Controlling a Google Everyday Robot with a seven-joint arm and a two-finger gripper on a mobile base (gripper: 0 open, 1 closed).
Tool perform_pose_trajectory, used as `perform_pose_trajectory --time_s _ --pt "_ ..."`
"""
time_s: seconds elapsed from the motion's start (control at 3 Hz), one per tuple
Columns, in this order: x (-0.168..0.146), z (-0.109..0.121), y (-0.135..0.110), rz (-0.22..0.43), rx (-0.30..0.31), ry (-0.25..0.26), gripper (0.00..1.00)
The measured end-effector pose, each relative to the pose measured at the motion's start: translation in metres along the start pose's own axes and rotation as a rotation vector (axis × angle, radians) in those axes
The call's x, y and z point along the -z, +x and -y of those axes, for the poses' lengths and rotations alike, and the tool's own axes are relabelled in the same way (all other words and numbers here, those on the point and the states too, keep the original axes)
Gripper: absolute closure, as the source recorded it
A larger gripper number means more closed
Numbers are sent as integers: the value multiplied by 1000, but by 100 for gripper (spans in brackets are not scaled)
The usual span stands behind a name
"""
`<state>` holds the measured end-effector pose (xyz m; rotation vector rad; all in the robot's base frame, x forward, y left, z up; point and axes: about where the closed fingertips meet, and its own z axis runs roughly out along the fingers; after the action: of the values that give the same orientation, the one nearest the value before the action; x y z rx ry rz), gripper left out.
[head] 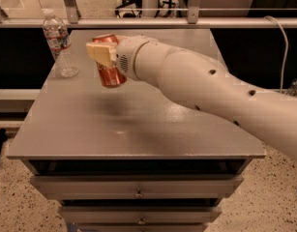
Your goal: Place coke can upright
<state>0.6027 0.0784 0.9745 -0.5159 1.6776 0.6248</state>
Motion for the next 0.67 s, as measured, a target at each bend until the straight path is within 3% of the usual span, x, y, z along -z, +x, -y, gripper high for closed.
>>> perform_pose_trajectory --time_s 0.33,0.67 --pt "-4 34 -10 117 49 108 100" --pt "-2 32 -21 147 49 113 100"
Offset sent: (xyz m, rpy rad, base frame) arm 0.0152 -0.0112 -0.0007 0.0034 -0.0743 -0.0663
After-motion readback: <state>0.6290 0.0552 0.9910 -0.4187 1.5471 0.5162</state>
